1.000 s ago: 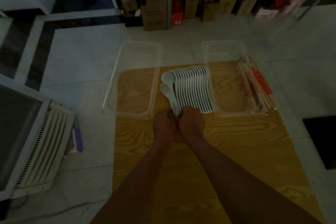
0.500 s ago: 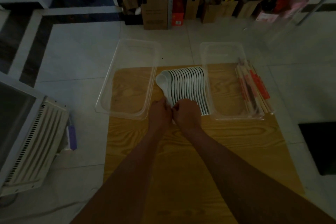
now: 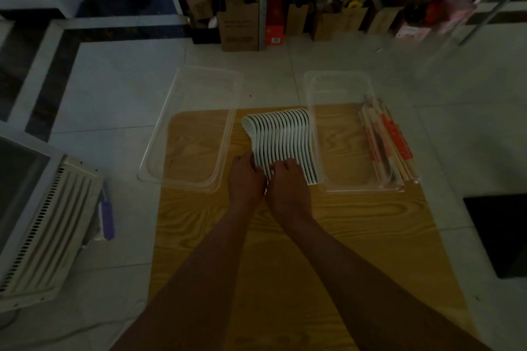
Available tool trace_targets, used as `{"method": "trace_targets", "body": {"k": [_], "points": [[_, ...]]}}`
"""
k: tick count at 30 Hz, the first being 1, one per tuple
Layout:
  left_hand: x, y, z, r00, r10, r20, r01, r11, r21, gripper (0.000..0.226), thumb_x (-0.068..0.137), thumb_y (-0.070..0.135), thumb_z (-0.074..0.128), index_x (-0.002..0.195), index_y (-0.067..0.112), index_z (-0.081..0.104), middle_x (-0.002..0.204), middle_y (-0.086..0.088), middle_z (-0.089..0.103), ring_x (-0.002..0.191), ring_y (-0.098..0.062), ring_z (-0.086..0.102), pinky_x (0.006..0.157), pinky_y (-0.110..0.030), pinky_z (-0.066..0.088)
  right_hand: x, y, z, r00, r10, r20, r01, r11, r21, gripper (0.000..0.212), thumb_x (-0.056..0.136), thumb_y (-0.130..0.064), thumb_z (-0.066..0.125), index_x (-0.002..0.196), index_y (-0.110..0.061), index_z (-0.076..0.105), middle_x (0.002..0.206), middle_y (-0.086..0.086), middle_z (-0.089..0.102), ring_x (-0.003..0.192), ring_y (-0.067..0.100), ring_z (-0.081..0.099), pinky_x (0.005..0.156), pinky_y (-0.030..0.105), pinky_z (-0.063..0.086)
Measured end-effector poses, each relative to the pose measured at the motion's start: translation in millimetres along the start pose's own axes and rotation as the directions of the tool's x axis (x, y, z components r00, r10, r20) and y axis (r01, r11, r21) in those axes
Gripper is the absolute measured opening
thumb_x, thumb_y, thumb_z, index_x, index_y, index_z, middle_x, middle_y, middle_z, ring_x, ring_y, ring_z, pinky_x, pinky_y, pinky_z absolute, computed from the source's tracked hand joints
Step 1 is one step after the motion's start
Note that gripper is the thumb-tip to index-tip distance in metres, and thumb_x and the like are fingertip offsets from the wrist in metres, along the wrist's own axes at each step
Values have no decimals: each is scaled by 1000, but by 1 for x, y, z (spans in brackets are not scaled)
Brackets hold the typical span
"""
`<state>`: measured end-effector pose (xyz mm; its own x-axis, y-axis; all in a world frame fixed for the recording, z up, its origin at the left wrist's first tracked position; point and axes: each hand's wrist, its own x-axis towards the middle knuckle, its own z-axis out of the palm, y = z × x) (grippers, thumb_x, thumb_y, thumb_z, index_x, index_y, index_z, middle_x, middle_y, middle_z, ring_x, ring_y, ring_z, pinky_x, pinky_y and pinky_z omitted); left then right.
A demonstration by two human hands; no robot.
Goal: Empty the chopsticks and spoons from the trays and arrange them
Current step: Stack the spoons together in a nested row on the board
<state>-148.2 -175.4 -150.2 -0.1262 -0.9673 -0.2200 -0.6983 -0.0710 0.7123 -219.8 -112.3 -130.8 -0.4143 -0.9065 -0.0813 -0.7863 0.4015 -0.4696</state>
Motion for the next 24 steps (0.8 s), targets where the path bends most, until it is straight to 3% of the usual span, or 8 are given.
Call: {"method": "trace_targets", "body": {"k": [2, 6, 9, 11, 13, 16, 20, 24], "points": [[1, 0, -1, 1000, 15, -1, -15, 1000, -5, 36, 88, 7, 52, 123, 14, 57, 114, -7, 58, 91, -7, 45, 75, -22, 32, -4, 3, 2, 999, -54, 8, 54, 997, -57, 31, 90, -14, 57, 120, -7, 59, 120, 9, 56, 113, 26, 51, 91, 37, 48], [3, -1, -3, 999, 38, 18, -38, 999, -14, 37, 89, 8, 51, 124, 16, 59, 114, -8, 58, 100, -18, 54, 77, -23, 35, -13, 10, 7, 975, -222, 11, 222, 967, -128, 40, 82, -8, 60, 121, -8, 59, 121, 10, 59, 114, 28, 56, 95, 40, 49], [4, -1, -6, 999, 30, 37, -31, 999, 22, 30, 90, 5, 47, 116, 10, 62, 105, -7, 58, 92, -17, 53, 76, -26, 38, -17, 19, 13, 938, -346, 17, 342, 920, -192, 55, 80, -10, 65, 133, -3, 54, 135, 16, 56, 129, 33, 51, 106, 46, 44], [7, 2, -7, 999, 3, 38, -4, 1000, 25, 29, 93, 9, 41, 112, 9, 63, 106, -7, 60, 90, -19, 57, 76, -29, 43, -21, 24, 16, 909, -404, 105, 417, 878, -235, 58, 87, -17, 55, 143, -6, 44, 149, 16, 44, 140, 33, 39, 113, 49, 35], [9, 5, -7, 998, -40, 47, 41, 999, -20, 27, 96, 15, 38, 99, 8, 64, 100, -9, 65, 87, -22, 62, 73, -31, 48, -25, 28, 18, 867, -457, 199, 497, 816, -294, 58, 92, -23, 46, 148, -10, 38, 155, 15, 35, 145, 32, 29, 118, 49, 26], [10, 12, -11, 997, -50, 66, 51, 999, -10, 32, 98, 17, 37, 75, 9, 57, 76, -10, 63, 66, -19, 59, 57, -26, 40, -26, 27, 19, 827, -516, 226, 563, 752, -344, 59, 90, -20, 55, 146, -7, 40, 153, 17, 37, 144, 33, 31, 119, 49, 24], [12, 17, -16, 993, -19, 119, 10, 997, 79, 32, 98, 15, 37, 84, 2, 63, 78, -11, 64, 69, -22, 62, 60, -29, 46, -18, 25, 20, 803, -541, 249, 595, 715, -367, 59, 91, -22, 45, 146, -4, 40, 153, 17, 37, 145, 32, 30, 119, 47, 22], [8, 23, -20, 992, 40, 122, -65, 976, 208, 23, 95, 18, 43, 92, 5, 62, 89, -6, 62, 74, -15, 59, 59, -23, 43, -17, 25, 24, 810, -501, 305, 585, 735, -344, 59, 94, -24, 39, 149, -3, 33, 157, 17, 29, 148, 32, 20, 121, 46, 19]]}}
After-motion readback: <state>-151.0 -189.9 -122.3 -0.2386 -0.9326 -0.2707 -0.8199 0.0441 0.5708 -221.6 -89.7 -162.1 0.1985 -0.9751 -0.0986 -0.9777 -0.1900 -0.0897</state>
